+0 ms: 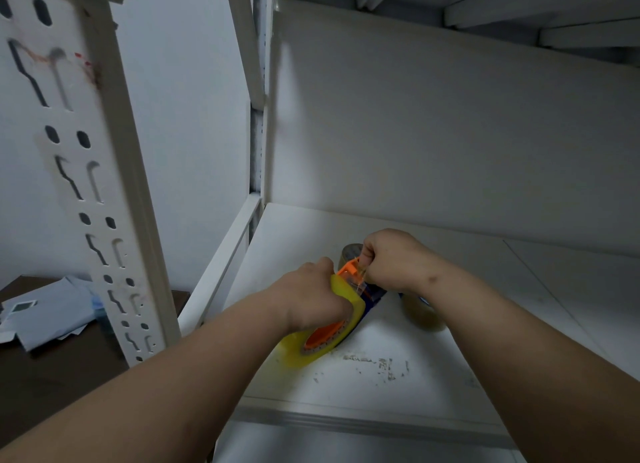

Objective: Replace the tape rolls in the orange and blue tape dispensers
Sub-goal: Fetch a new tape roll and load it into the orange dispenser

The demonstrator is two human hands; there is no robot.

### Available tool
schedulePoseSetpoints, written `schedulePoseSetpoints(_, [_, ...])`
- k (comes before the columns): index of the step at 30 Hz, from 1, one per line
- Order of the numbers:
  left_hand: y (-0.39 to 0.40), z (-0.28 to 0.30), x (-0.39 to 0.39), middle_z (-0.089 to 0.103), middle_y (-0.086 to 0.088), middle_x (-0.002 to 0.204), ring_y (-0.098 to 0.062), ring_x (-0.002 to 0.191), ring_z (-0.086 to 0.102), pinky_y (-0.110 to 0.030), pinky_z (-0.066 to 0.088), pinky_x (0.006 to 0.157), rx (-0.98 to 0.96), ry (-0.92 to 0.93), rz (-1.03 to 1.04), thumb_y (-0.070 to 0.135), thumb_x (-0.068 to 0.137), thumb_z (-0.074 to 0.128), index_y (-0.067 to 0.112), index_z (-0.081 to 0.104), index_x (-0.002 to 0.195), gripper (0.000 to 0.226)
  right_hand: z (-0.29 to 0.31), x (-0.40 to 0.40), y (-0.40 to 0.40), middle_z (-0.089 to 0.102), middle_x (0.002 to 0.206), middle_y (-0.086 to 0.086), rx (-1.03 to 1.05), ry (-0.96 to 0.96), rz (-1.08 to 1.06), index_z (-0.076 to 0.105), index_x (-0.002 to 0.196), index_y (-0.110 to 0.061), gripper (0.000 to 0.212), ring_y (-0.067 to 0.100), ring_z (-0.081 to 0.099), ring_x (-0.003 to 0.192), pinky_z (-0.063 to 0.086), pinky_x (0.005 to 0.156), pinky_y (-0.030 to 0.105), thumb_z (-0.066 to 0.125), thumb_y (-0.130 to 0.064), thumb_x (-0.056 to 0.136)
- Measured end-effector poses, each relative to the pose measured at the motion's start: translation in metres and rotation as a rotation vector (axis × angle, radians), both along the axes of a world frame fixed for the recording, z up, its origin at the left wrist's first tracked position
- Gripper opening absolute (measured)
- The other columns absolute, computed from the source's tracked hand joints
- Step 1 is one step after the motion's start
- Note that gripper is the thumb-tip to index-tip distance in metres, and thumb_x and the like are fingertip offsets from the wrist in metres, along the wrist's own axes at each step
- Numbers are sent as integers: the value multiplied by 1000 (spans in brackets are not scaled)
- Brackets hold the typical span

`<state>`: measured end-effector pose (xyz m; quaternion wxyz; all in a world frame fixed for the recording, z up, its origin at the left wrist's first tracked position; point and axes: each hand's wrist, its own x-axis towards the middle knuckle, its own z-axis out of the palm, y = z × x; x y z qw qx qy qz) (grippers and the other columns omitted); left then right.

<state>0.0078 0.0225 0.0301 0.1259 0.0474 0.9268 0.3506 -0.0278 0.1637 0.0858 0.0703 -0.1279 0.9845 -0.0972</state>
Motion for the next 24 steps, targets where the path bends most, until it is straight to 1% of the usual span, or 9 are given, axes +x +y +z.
schedulePoseSetpoints(2, [0, -3, 1, 50, 0, 91, -16, 74, 52, -30, 39, 57, 9, 31, -5, 39, 77, 64, 26, 39, 83, 29, -2, 0, 0, 68, 100, 20, -12, 18, -3, 67, 82, -3, 15, 21, 51, 72, 38, 53, 26, 52, -3, 79])
schedulePoseSetpoints(4, [0, -5, 1, 53, 0, 90, -14, 74, 52, -30, 39, 58, 33, 70, 8, 54, 78, 63, 25, 41, 84, 36, -4, 1, 0, 66, 95, 19, -29, 30, -14, 66, 82, -3, 12, 20, 51, 73, 39, 57, 28, 55, -4, 79])
schedulePoseSetpoints(6, [0, -8, 2, 57, -1, 89, -14, 76, 55, -31, 41, 61, 49, 109, 32, 66, 82, 55, 25, 42, 84, 43, -4, 1, 0, 65, 91, 14, -42, 33, -22, 67, 87, -1, 13, 21, 54, 75, 43, 60, 30, 58, -5, 78])
schedulePoseSetpoints(7, [0, -9, 2, 59, -2, 89, -16, 78, 57, -32, 44, 64, 53, 120, 48, 68, 85, 51, 24, 43, 84, 45, -4, 1, 0, 65, 92, 12, -49, 36, -23, 67, 89, -2, 13, 21, 57, 78, 45, 63, 31, 59, -6, 79])
schedulePoseSetpoints(9, [1, -9, 1, 63, -5, 90, -19, 81, 60, -36, 47, 71, 61, 120, 75, 66, 87, 48, 21, 45, 87, 45, -3, 1, -1, 65, 95, 10, -57, 40, -16, 67, 89, -6, 11, 23, 60, 85, 50, 68, 32, 59, -8, 81])
schedulePoseSetpoints(10, [2, -9, 0, 63, -4, 88, -19, 79, 60, -36, 48, 71, 67, 111, 81, 64, 88, 50, 21, 45, 86, 43, -2, 1, -2, 66, 96, 10, -56, 37, -13, 67, 89, -7, 10, 23, 61, 88, 51, 70, 33, 60, -8, 82])
schedulePoseSetpoints(15, [7, -8, -5, 56, 2, 78, -13, 69, 53, -30, 40, 59, 53, 93, 81, 56, 86, 57, 27, 41, 77, 35, 0, 1, -2, 69, 101, 13, 24, 2, 6, 70, 94, -4, 16, 27, 64, 94, 47, 68, 31, 59, -3, 83])
schedulePoseSetpoints(19, [11, -11, -8, 56, 3, 75, -12, 67, 53, -29, 38, 56, 53, 116, 130, 54, 80, 62, 27, 43, 76, 34, 0, 4, 1, 68, 97, 12, 116, 47, 24, 69, 92, -7, 21, 27, 64, 88, 52, 67, 34, 57, -1, 76])
schedulePoseSetpoints(24, [12, -16, -12, 53, 1, 71, -16, 64, 51, -31, 38, 56, 39, 146, 199, 60, 73, 62, 23, 42, 73, 42, -3, 2, 5, 68, 94, 10, 121, 90, 21, 68, 89, -9, 19, 25, 63, 83, 43, 61, 30, 58, -4, 74])
